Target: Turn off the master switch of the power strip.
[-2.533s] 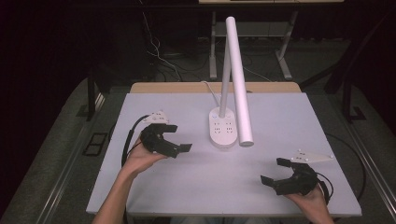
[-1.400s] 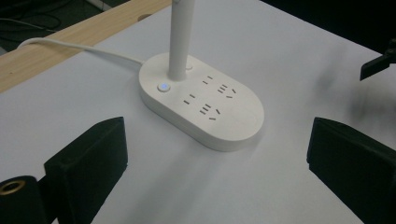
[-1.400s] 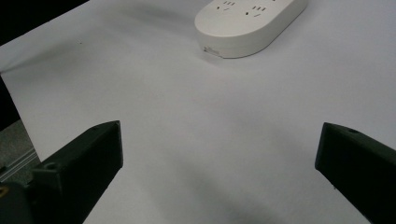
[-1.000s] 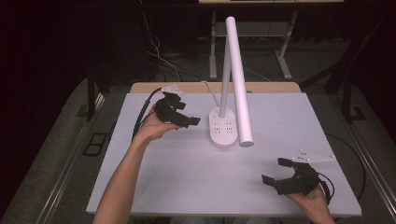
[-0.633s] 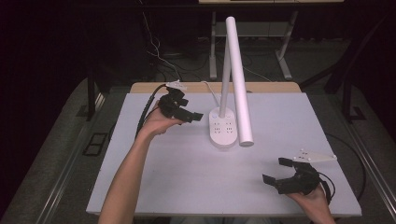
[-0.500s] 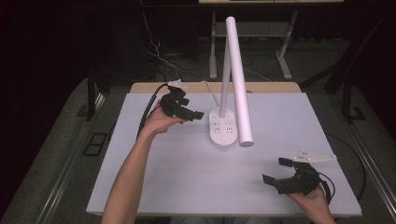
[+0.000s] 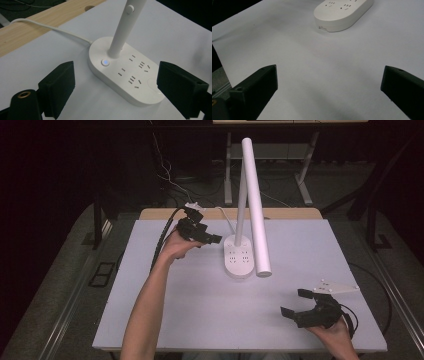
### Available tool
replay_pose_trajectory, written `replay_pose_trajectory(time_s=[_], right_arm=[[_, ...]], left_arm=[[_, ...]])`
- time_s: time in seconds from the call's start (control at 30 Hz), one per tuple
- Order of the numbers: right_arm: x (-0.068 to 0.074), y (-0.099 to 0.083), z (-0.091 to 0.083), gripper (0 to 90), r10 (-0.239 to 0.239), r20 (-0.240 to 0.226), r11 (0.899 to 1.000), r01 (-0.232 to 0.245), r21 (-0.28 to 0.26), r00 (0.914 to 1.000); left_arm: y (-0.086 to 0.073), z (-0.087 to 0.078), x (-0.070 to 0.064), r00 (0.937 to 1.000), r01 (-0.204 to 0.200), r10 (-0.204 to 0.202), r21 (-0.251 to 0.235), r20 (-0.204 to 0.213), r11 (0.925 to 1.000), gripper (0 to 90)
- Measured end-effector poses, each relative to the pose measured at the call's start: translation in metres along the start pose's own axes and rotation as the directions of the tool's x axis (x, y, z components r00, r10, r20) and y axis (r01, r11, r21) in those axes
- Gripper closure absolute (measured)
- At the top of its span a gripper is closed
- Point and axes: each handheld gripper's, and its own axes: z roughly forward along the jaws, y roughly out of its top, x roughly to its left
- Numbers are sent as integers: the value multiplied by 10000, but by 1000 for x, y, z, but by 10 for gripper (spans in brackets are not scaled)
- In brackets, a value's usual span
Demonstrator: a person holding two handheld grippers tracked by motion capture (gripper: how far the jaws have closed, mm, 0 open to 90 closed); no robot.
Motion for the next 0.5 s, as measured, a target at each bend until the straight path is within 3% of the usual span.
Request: replay_pose_trajectory(time_s=[0.27, 0.5], right_arm=[[-1, 1, -1, 4, 18, -10, 10000, -18, -41, 10000], [-2, 1, -1, 4, 21, 21, 10000, -21, -94, 10000]], left_arm=[[4, 12, 2, 9996, 258, -257, -145, 80, 9996, 203], [3, 19, 4, 9996, 286, -290, -562, -69, 9980, 318]])
